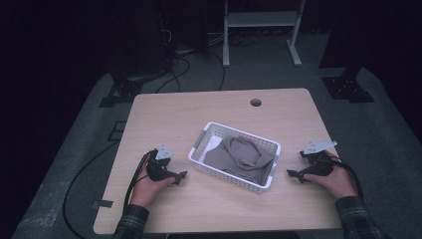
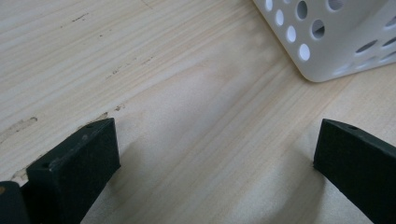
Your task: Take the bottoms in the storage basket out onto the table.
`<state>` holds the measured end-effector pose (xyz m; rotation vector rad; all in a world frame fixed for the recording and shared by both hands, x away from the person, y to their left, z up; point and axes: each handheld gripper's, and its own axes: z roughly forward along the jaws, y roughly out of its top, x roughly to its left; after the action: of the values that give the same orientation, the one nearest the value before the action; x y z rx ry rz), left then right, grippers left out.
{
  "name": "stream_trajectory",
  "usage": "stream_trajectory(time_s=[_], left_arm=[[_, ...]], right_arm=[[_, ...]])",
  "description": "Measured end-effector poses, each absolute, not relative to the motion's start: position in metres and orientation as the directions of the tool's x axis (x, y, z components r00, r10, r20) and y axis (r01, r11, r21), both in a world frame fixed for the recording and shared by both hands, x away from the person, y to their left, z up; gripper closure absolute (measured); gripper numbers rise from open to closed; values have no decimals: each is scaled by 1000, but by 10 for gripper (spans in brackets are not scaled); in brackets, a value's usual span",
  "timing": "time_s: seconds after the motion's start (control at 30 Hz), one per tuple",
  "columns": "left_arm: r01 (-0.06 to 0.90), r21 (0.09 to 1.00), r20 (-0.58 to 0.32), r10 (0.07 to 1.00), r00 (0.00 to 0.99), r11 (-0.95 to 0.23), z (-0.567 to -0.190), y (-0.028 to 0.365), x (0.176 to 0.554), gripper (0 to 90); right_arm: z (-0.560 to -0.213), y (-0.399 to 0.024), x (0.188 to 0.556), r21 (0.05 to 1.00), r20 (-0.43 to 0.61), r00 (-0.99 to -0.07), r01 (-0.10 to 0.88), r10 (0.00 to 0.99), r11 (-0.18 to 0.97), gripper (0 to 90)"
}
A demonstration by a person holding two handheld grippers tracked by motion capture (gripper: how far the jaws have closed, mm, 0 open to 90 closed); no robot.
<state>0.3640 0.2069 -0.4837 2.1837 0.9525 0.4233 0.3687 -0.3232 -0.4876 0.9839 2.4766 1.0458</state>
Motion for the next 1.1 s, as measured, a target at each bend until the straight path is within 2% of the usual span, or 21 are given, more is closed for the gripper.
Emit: stream_trajectory(time_s=[0.13,0.2,0.23,0.37,0.47,0.53,0.7,0.9,1.1], left_arm=[[492,716,17,717,697,-496,-484,208,362,0],[495,716,14,719,695,-492,-484,208,361,0],[494,717,14,719,695,-492,-484,208,361,0],[494,716,14,718,696,-493,-484,207,362,0],[494,716,12,717,697,-493,-484,207,363,0],[494,716,13,716,698,-493,-484,207,363,0],[490,715,18,714,700,-498,-484,207,361,0],[490,716,17,714,700,-497,-484,206,362,0],[489,716,17,713,701,-498,-484,206,362,0]], right_arm=[[-488,-323,369,714,6,-732,480,682,509,11],[-486,-325,369,717,9,-732,479,681,506,84],[-485,-326,369,722,8,-733,475,680,504,150],[-481,-329,369,716,17,-744,476,668,511,253],[-477,-329,370,693,43,-749,498,661,520,290],[-473,-330,370,688,60,-749,510,660,517,359],[-464,-332,370,693,76,-738,523,671,497,407],[-452,-339,367,714,114,-725,535,679,452,388],[-439,-338,366,732,129,-729,527,672,432,290]])
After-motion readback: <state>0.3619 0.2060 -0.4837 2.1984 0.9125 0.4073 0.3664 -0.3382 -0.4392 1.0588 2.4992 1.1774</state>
